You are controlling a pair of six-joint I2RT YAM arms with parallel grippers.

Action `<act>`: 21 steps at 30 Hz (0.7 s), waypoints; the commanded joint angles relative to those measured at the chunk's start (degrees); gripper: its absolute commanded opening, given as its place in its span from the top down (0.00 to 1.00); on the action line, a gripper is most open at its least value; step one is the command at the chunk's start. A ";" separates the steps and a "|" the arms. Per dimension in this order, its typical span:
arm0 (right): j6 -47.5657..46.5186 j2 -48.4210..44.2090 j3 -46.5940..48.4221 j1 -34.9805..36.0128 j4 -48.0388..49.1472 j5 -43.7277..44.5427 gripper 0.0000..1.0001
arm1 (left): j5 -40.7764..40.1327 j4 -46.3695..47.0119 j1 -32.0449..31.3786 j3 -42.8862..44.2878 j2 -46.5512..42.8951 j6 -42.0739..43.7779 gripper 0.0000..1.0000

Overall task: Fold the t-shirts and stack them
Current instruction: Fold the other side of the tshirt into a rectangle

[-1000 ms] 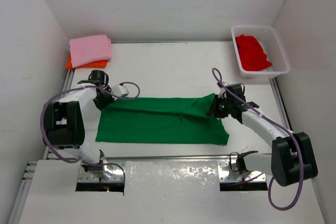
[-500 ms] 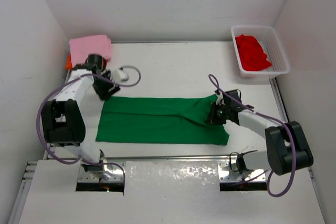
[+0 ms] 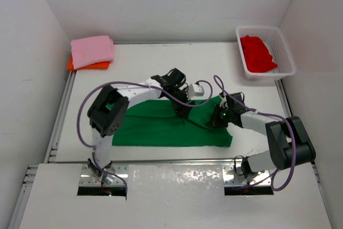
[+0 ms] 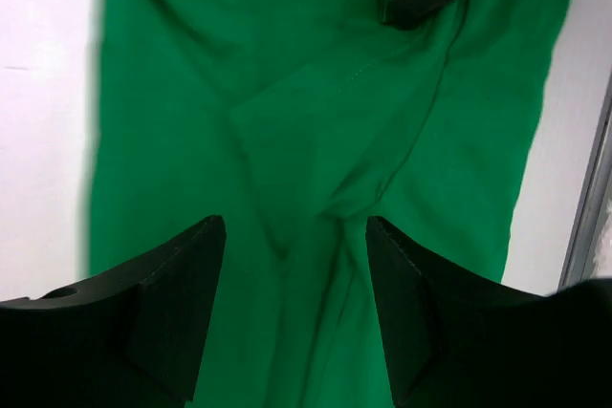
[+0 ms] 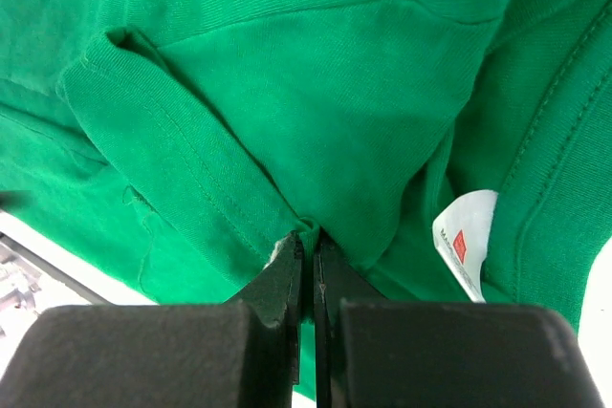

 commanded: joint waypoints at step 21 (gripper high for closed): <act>-2.57 -1.72 0.08 -0.01 -1.16 2.97 1.00 | 4.79 3.89 -2.77 7.21 10.53 -9.08 0.88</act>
